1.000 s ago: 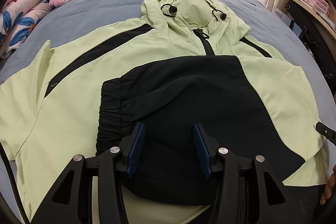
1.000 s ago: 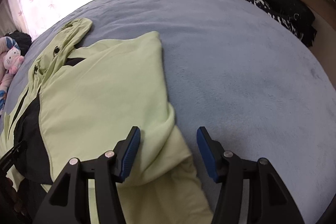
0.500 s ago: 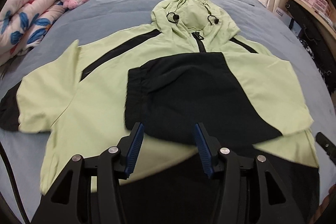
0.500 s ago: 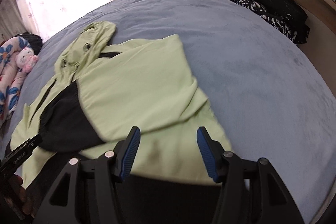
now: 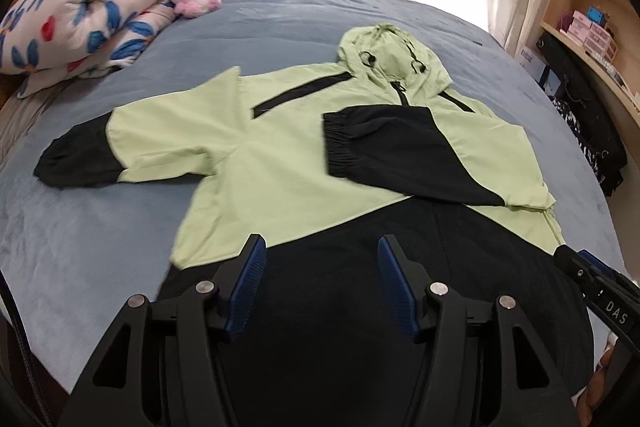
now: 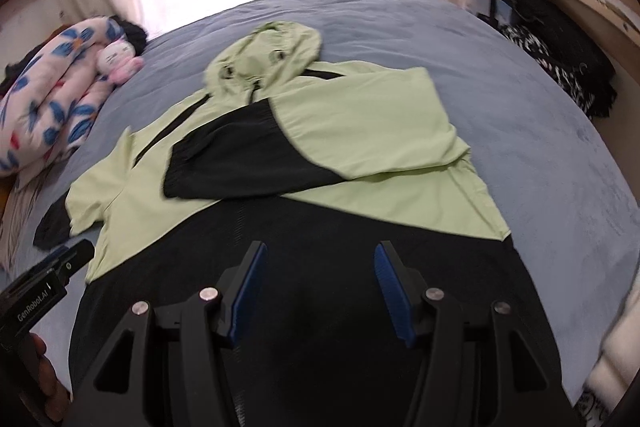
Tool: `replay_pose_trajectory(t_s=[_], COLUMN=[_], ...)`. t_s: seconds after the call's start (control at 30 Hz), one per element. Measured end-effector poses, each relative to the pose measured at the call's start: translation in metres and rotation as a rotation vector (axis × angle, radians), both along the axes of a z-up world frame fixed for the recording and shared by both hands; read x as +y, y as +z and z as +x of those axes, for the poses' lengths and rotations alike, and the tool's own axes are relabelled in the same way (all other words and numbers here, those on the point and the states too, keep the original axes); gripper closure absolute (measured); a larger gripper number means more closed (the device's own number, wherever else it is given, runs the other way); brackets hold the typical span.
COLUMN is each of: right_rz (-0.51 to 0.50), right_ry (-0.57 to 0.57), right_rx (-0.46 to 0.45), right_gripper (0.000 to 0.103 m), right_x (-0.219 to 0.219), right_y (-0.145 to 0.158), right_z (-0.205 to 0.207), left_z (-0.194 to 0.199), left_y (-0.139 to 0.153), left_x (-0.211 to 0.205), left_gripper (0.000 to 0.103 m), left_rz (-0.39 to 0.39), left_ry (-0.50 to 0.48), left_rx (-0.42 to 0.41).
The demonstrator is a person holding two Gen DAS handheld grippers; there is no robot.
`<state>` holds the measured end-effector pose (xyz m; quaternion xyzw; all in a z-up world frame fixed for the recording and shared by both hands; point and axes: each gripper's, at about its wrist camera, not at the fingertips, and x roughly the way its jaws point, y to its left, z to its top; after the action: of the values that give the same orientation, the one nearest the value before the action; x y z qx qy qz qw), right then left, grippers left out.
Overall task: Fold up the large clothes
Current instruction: 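Grasp the other black sleeve cuff with the left tool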
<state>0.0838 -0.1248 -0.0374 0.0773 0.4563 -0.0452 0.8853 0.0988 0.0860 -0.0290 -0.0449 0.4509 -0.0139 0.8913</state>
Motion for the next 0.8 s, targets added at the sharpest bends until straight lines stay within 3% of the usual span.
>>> replay_pose_trajectory(t_s=[0.4, 0.63, 0.8], right_rz=[-0.048, -0.043, -0.060], right_ry=[0.145, 0.262, 0.321], right_rx=[-0.034, -0.070, -0.088], right_gripper=[0.046, 0.046, 0.046], right_x=[0.104, 0.181, 0.226], right_y=[0.013, 0.008, -0.003], right_z=[-0.006, 0.016, 0.041], left_z=[-0.041, -0.039, -0.015], left_y=[0.008, -0.016, -0.044], left_x=[0.104, 0.205, 0.279], left_gripper=[0.045, 0.044, 0.044], left_rz=[-0.038, -0.095, -0.161], left_ry=[0.099, 0.234, 0.313], left_rx=[-0.038, -0.020, 0.002])
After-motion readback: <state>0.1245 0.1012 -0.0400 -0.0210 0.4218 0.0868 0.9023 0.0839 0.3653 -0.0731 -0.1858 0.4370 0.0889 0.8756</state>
